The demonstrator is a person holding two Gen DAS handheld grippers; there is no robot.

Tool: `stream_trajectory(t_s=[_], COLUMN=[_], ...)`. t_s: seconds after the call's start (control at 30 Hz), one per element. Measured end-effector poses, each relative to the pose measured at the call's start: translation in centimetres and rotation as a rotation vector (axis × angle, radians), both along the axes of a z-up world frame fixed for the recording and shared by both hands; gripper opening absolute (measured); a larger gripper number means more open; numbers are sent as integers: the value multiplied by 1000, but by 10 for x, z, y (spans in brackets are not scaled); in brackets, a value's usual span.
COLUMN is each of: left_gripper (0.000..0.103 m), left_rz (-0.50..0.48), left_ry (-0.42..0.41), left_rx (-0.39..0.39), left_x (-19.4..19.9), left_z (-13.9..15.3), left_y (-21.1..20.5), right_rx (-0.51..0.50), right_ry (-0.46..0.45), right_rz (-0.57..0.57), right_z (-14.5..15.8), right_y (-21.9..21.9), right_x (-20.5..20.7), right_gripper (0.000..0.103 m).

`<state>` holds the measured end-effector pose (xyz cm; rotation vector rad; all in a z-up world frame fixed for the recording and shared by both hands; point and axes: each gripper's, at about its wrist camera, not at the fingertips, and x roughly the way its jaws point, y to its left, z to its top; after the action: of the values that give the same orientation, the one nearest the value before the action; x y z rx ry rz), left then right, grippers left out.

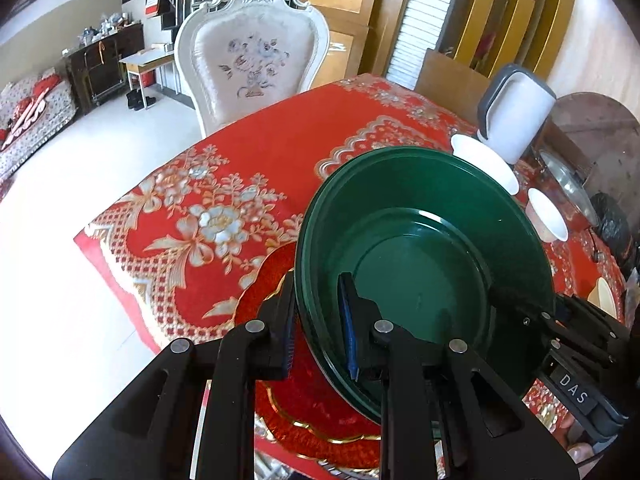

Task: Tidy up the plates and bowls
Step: 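Lift the green bowl with both grippers and carry it over the red plates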

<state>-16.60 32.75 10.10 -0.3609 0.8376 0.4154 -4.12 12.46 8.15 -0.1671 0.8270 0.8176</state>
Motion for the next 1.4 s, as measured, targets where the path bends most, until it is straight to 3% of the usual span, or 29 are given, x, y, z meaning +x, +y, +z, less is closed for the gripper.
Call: stream_trajectory(t_s=[0.67, 1.4], left_gripper=[19, 19], left_rz=[29, 41], left_ry=[87, 110], left_rx=[-15, 3], left_x=[-26, -23], left_z=[-28, -42], left_y=[6, 8], right_rx=[-65, -105], right_ry=[37, 85], right_rz=[56, 65], right_z=[-23, -40], right_y=[22, 32], right_x=[-25, -26], right_gripper=[31, 31])
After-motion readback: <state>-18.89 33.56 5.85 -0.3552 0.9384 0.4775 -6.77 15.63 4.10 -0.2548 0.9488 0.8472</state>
